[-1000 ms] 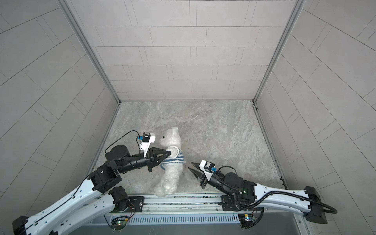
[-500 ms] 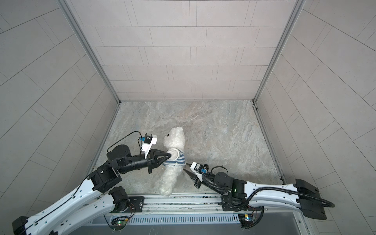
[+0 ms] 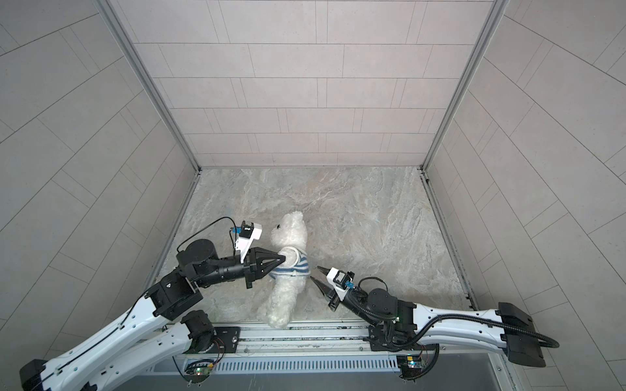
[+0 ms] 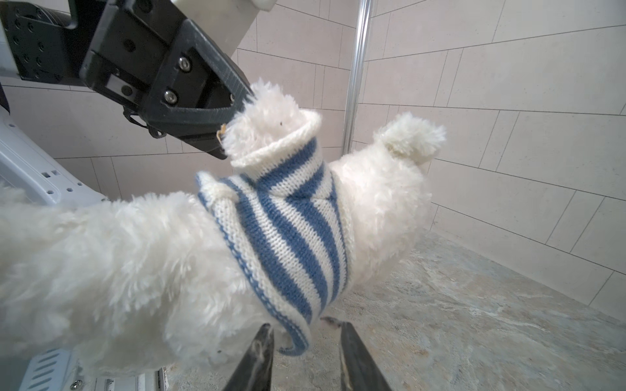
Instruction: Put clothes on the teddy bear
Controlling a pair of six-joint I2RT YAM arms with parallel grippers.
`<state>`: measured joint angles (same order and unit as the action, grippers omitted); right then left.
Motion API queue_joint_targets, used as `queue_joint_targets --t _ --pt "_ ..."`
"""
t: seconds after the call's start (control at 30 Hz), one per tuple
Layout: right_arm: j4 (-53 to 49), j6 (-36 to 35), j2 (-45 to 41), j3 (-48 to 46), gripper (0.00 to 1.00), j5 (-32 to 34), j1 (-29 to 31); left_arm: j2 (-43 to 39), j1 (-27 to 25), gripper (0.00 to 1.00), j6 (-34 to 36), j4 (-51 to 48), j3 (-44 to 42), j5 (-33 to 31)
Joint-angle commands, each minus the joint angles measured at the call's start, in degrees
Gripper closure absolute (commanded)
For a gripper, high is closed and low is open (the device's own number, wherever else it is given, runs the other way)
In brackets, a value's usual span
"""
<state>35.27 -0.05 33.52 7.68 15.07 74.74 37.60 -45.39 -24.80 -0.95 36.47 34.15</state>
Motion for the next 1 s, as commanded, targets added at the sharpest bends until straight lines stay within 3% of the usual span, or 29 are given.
queue_joint_targets --t 0.0,0.3,0.6,0.83,0.97 --pt "-0.16 -0.24 -1.45 -0.49 0.65 1.15 0.36 -0.12 0.14 1.00 0.45 3.15 2.39 2.20" --pt "5.71 -0.55 3.53 -0.59 0.66 -2.55 0.40 0.36 0.17 1.00 -2.26 6.24 1.55 4.02" --pt "3.25 -3.27 4.65 1.77 0.66 -2.95 0.37 -0.41 -0.67 1.00 -4.04 8.82 0.33 5.00" --pt "3.81 -5.57 5.48 2.57 0.72 -2.94 0.40 -0.34 -0.77 1.00 -5.48 10.92 -0.19 6.19" --pt "2.15 -6.19 6.27 3.70 0.84 -3.59 0.40 -0.27 -0.76 1.00 -6.39 11.94 -0.50 5.66"
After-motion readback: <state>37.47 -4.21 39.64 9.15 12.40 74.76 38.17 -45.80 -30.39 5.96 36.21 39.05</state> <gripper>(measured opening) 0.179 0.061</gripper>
